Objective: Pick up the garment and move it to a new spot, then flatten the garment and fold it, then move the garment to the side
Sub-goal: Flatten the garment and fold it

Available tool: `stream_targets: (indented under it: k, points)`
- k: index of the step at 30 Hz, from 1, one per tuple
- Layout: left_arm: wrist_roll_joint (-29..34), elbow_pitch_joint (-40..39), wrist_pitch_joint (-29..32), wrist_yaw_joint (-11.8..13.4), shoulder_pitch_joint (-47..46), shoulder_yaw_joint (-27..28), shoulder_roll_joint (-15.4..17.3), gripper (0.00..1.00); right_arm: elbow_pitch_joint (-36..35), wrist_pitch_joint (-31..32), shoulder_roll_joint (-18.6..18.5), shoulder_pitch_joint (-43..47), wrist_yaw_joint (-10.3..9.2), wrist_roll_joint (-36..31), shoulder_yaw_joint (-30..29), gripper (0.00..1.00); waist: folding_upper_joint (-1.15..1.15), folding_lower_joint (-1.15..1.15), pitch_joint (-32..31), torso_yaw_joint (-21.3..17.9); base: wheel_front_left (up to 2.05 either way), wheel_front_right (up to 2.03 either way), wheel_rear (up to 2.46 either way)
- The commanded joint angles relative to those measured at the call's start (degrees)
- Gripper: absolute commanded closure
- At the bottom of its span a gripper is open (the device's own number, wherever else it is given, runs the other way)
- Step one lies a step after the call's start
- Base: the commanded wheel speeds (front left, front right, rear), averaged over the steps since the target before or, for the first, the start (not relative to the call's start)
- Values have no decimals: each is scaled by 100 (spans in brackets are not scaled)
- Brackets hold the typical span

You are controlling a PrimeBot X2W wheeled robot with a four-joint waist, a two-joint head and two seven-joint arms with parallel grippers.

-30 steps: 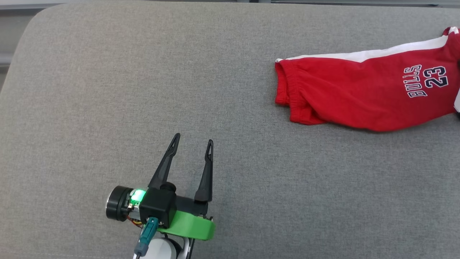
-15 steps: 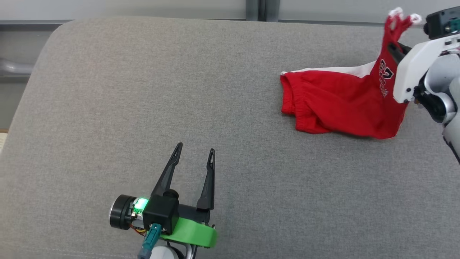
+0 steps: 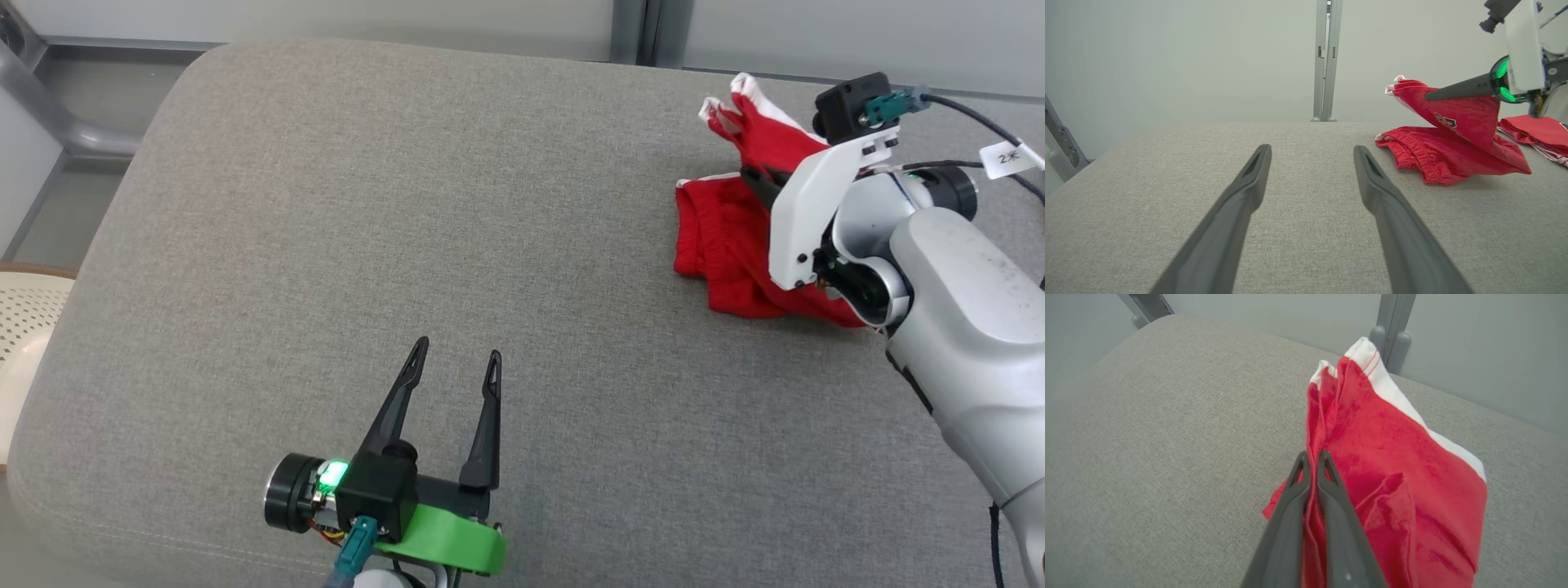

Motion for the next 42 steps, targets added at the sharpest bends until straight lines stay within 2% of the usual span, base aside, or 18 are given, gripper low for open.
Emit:
stream_targets:
  k: [1,3,4,5,6,9,13,19,25,31,32,33,34,39,42]
  points:
    - [-14,-2,-15,28,-7,-15,7,0,33,23,70,100,-10,37,5,100,0,0,54,38,0,0,0]
    - [-31,-10,-15,33,-54,-32,7,0,100,32,176,145,-10,20,-1,100,0,0,104,60,0,0,0]
    - [-42,-10,-15,36,-78,-41,7,0,121,37,259,170,-10,62,-14,58,0,0,127,64,0,0,0]
    - [-57,-11,-15,37,-94,-47,7,0,136,52,332,197,-9,136,-42,35,0,0,146,66,0,0,0]
    - [-72,-5,-15,37,-109,-53,7,0,116,21,403,219,-8,225,-85,0,0,0,165,64,0,0,0]
    - [-87,24,-15,43,-131,-44,7,0,-81,-204,527,276,-8,530,-219,0,0,0,188,19,0,0,0]
    - [-89,43,-15,53,-139,5,7,0,-400,-827,376,403,-10,663,-397,0,0,0,129,-125,0,0,0]
    - [8,20,-15,34,7,174,7,0,-713,-1934,-124,749,-9,306,-583,0,0,0,-34,-487,0,0,0]
    - [105,-42,-15,4,171,408,7,0,-711,-2702,-502,1309,-7,-15,-630,0,0,0,-185,-826,0,0,0]
    - [147,-241,-15,-40,361,574,9,0,-890,-3429,-675,2162,-8,-270,-828,0,0,0,-352,-933,0,0,0]
    - [151,-260,-15,-39,382,589,9,0,-911,-3458,-668,2267,-9,-301,-881,24,0,0,-367,-931,0,0,0]
    - [169,-289,-15,-42,430,615,9,0,-985,-3500,-625,2472,-9,-357,-978,89,0,0,-384,-926,0,0,0]
    - [174,-304,-15,-42,466,629,9,0,-1033,-3514,-590,2593,-9,-397,-1035,100,0,0,-390,-916,0,0,0]
    - [180,-386,-15,-102,461,600,8,0,-1452,-3535,-597,2932,-8,-734,-1219,100,0,0,-281,-708,0,0,0]
    - [110,-411,-15,-100,411,554,8,0,-1579,-3531,-690,2806,-8,-857,-1067,100,0,0,-191,-529,0,0,0]
